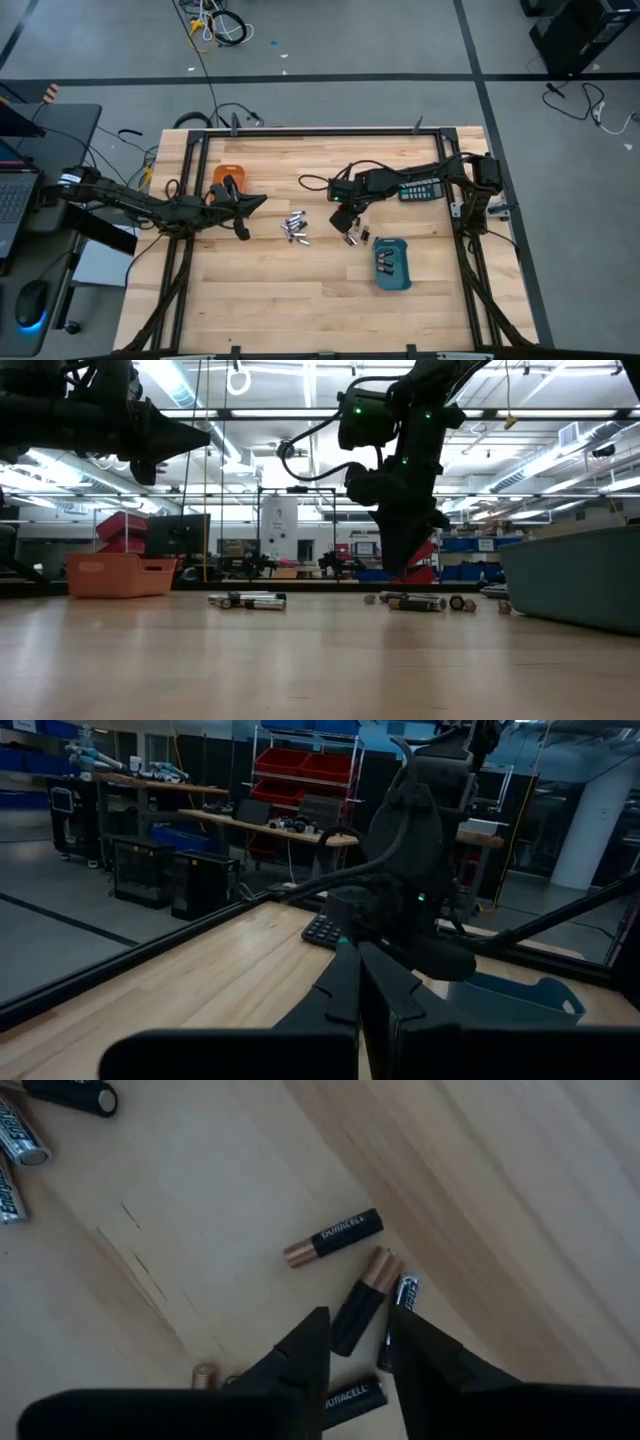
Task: Sort batteries
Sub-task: Put the black battery into the blue bin
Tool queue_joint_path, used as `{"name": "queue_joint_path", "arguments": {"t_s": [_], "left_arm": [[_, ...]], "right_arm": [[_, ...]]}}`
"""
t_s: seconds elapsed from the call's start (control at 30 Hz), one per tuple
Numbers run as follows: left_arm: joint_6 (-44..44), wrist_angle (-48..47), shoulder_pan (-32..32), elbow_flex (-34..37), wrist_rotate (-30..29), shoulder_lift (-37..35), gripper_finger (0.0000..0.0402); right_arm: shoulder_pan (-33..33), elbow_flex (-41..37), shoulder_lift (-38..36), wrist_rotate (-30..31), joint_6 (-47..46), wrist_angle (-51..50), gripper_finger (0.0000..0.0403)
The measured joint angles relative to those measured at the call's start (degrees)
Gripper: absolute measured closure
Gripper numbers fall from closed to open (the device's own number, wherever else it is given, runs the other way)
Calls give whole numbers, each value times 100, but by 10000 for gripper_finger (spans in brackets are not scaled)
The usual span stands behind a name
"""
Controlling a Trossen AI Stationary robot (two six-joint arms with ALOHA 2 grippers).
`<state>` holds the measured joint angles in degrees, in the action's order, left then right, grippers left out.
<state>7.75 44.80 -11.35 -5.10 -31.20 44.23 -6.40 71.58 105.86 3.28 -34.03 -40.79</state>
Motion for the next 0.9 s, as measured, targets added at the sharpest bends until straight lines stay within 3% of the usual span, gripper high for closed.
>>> {"name": "queue_joint_path", "arguments": {"t_s": [0.9], "left_arm": [[0,-16,0,0,0,-2,401]], "right_arm": [[40,-370,0,14,-243,550,298]]}}
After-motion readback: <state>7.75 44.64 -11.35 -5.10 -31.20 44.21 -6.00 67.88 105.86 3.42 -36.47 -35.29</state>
